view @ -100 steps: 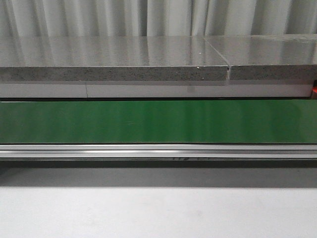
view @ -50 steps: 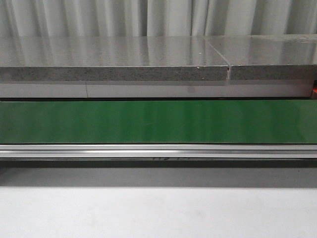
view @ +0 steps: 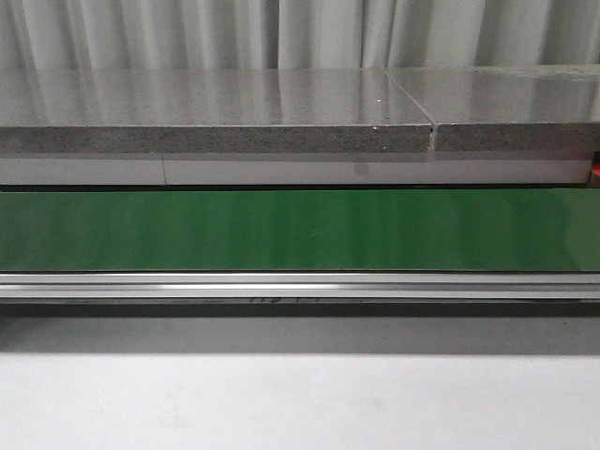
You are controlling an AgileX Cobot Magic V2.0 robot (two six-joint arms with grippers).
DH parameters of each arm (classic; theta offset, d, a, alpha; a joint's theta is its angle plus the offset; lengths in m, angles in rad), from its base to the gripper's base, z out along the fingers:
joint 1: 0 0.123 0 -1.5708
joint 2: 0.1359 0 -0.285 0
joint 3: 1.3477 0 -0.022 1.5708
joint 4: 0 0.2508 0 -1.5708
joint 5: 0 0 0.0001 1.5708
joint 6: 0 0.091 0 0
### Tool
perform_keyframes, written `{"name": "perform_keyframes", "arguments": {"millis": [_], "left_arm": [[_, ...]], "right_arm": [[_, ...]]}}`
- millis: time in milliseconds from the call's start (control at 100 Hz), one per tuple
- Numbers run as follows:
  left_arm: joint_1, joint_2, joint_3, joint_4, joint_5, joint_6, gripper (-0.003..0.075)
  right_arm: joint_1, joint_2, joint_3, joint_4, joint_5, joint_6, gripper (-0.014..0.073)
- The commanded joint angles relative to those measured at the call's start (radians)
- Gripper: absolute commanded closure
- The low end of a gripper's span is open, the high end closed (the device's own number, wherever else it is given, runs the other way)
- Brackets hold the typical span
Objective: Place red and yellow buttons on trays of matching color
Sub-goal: 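Raise the right gripper back above the belt end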
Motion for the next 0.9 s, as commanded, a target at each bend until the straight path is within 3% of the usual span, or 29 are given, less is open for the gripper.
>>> {"name": "perform_keyframes", "arguments": {"millis": [0, 90, 890], "left_arm": [[-0.007, 0.005, -0.028, -0.014, -0.074, -0.002, 0.0739], [-0.007, 0.005, -0.028, -0.014, -0.074, -0.002, 0.0739], [-0.007, 0.005, -0.028, -0.014, -0.074, -0.002, 0.0736]], "right_arm": [[-0.001, -0.035, -0.009, 0.019, -0.045, -0.012, 0.0523], [-0.001, -0.048, -0.008, 0.019, -0.047, -0.012, 0.0670], [-0.001, -0.047, -0.008, 0.019, -0.045, -0.012, 0.0661]]}}
